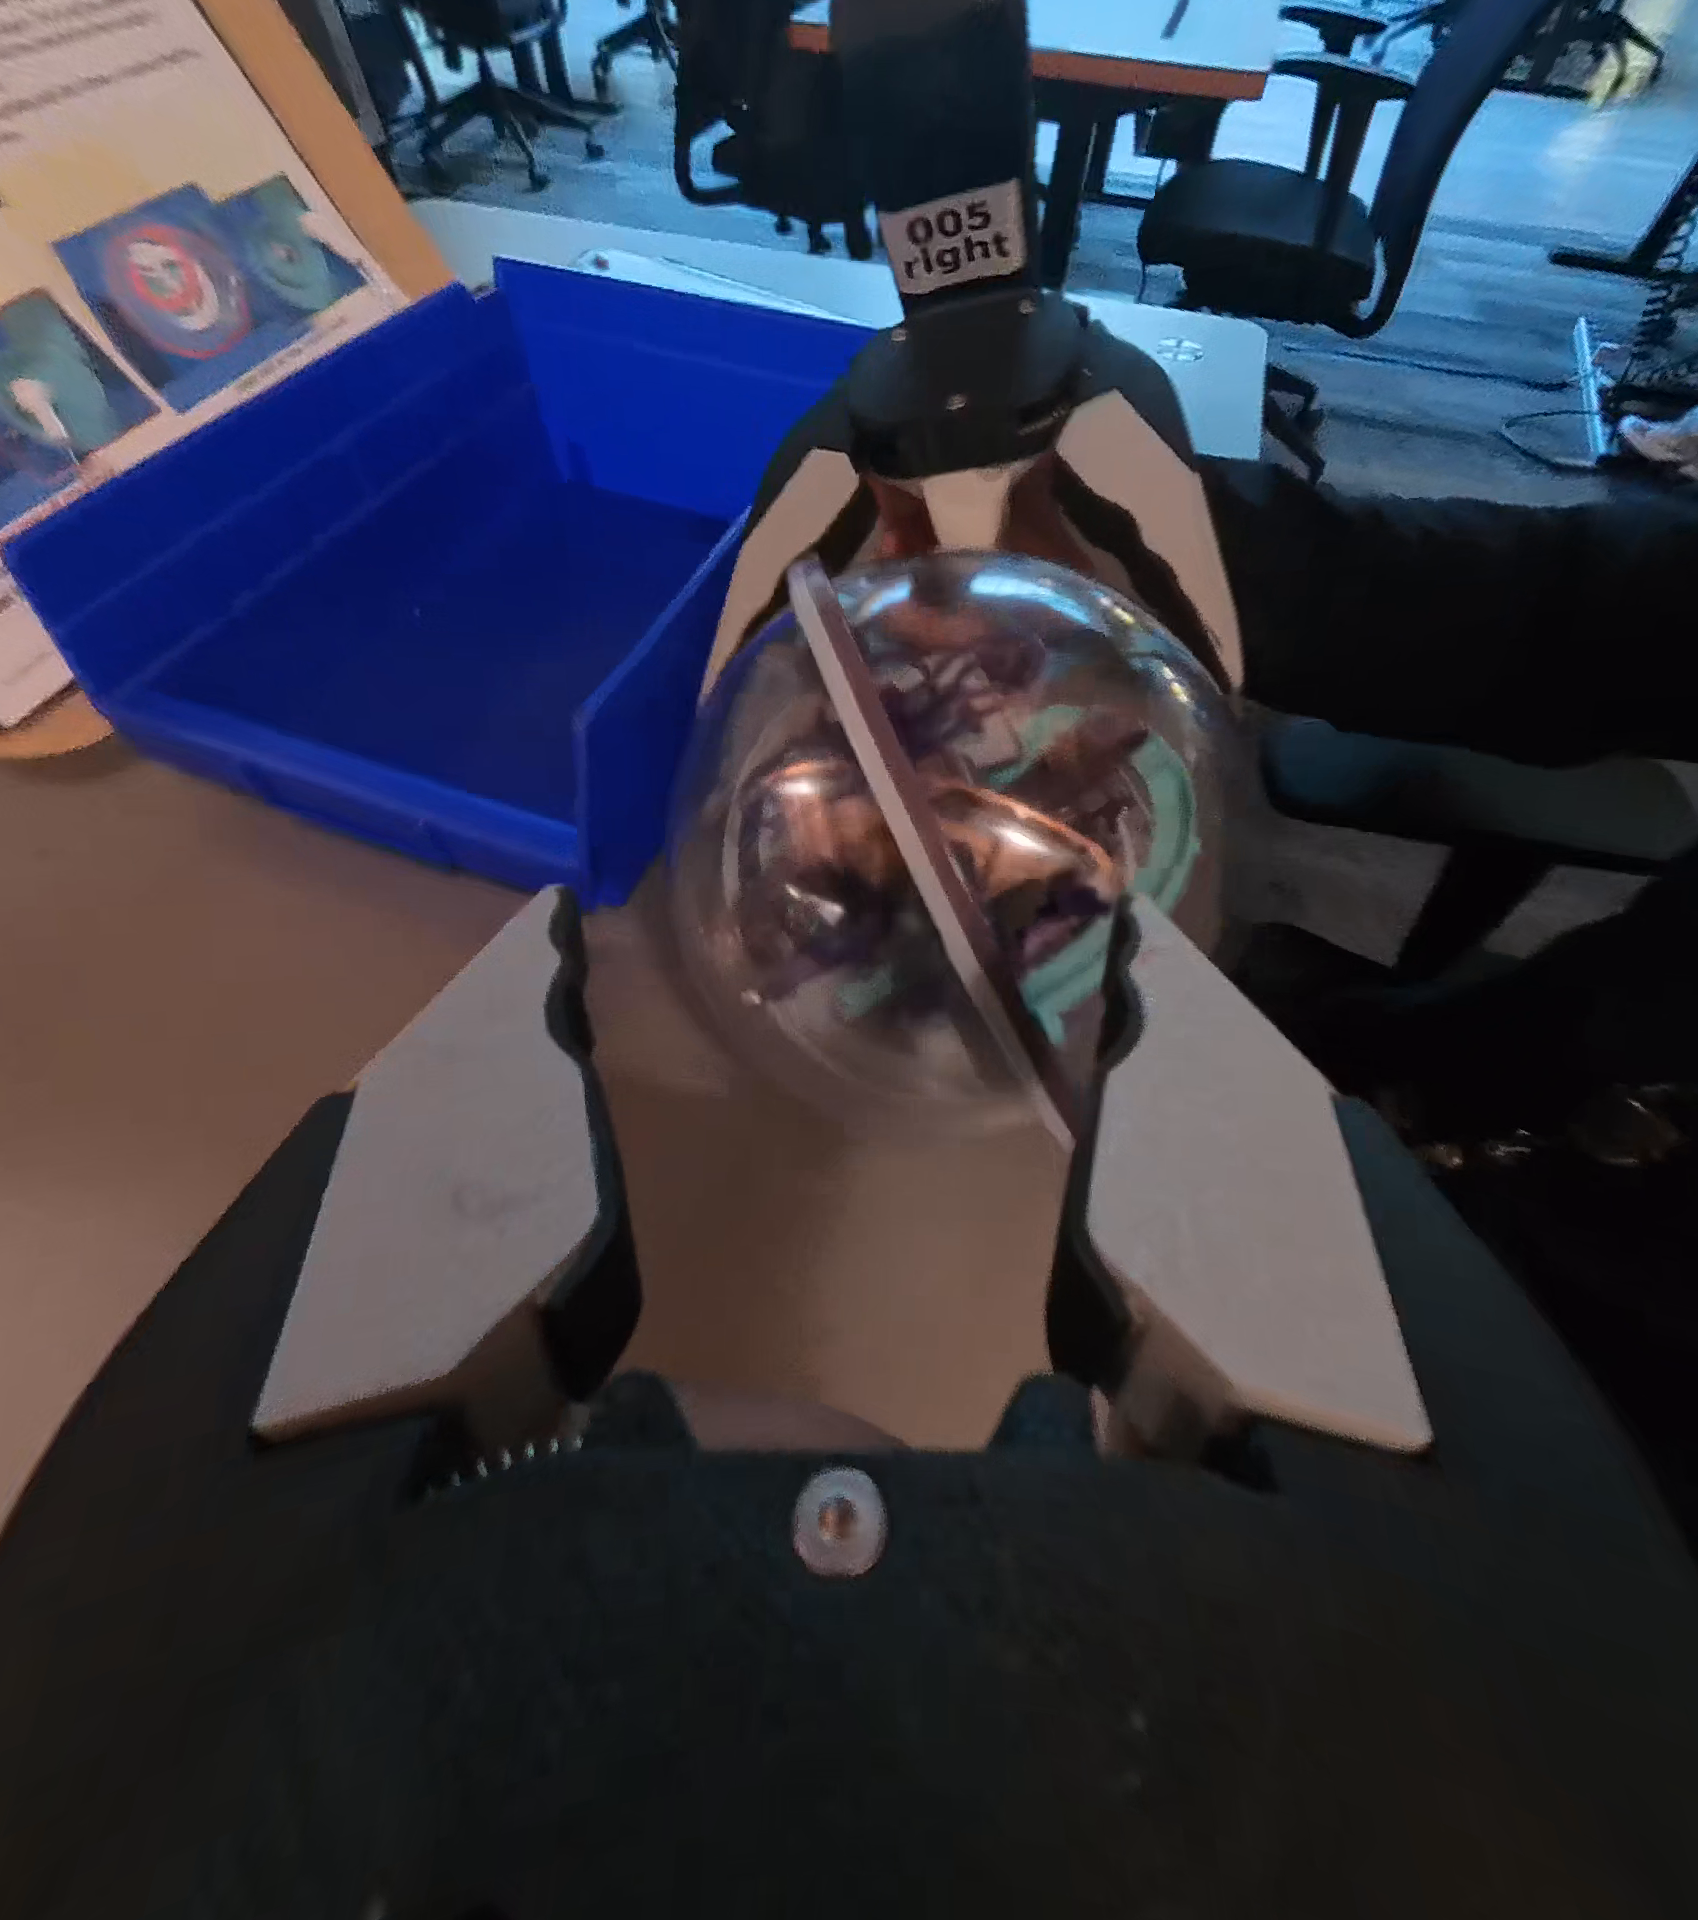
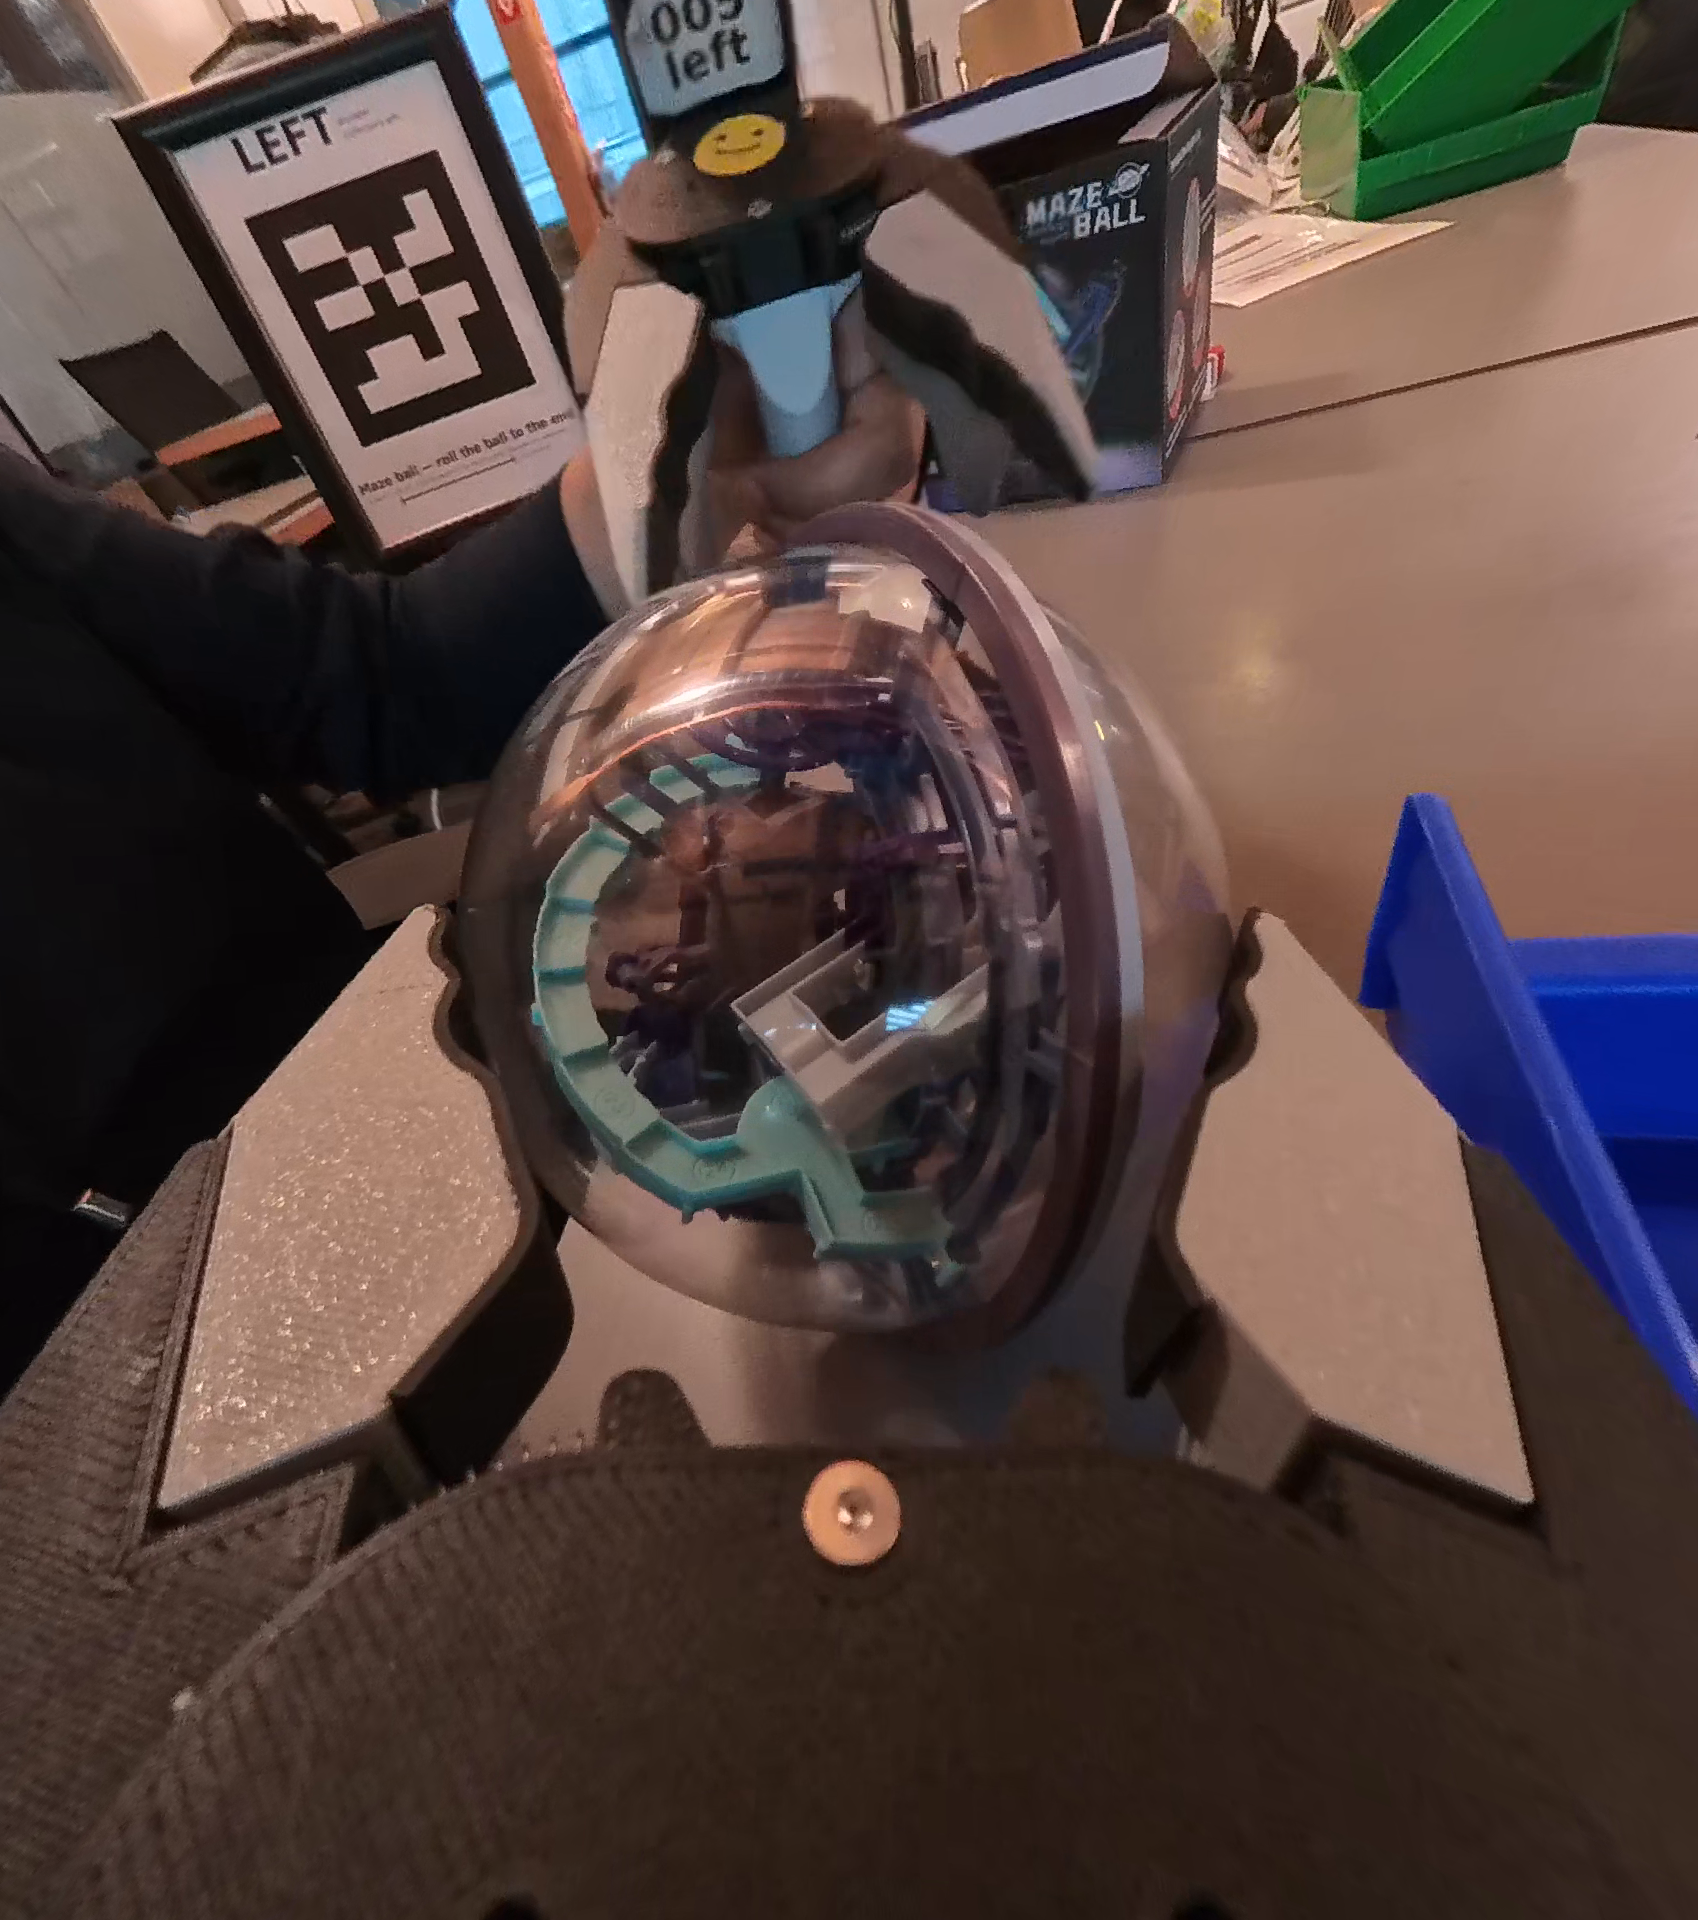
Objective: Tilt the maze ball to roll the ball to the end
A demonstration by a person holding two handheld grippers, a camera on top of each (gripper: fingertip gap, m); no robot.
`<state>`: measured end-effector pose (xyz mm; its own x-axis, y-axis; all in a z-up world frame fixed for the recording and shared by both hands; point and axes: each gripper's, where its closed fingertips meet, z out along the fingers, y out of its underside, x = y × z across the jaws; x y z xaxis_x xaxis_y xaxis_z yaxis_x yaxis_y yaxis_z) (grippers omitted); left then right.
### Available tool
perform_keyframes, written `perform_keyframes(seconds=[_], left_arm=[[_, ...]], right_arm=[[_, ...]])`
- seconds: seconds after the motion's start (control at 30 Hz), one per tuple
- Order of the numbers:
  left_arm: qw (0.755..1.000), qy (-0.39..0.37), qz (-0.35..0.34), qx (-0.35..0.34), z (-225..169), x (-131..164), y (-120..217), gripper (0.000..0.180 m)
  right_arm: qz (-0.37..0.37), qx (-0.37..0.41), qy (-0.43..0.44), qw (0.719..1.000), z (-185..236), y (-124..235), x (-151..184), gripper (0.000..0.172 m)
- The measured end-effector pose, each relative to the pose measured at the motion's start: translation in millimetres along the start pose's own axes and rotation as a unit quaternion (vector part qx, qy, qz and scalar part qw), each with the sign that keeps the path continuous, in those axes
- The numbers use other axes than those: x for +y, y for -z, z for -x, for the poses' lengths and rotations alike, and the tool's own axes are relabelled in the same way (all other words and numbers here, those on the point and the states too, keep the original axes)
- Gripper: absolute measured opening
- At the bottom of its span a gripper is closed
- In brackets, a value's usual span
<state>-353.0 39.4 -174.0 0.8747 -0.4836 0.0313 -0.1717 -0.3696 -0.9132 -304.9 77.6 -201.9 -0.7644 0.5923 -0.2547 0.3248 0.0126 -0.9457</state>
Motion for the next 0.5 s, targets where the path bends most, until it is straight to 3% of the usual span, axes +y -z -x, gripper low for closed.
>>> perform_keyframes(seconds=[0.13, 0.3, 0.5], left_arm=[[0.999, 0.045, -0.020, 0.006, -21.2, 16.9, 4.9, 0.099], [0.999, 0.038, 0.013, -0.010, -39.9, 55.9, -19.8, 0.108], [0.998, 0.043, -0.018, -0.033, -39.3, 61.3, -32.0, 0.116]], right_arm=[[-0.001, -0.001, -0.001, 1.000, 2.8, -2.2, 0.3, 0.138], [0.003, 0.016, 0.016, 1.000, 10.9, -7.4, 0.6, 0.138], [-0.027, 0.013, -0.014, 0.999, 6.2, -6.2, -2.0, 0.139]])
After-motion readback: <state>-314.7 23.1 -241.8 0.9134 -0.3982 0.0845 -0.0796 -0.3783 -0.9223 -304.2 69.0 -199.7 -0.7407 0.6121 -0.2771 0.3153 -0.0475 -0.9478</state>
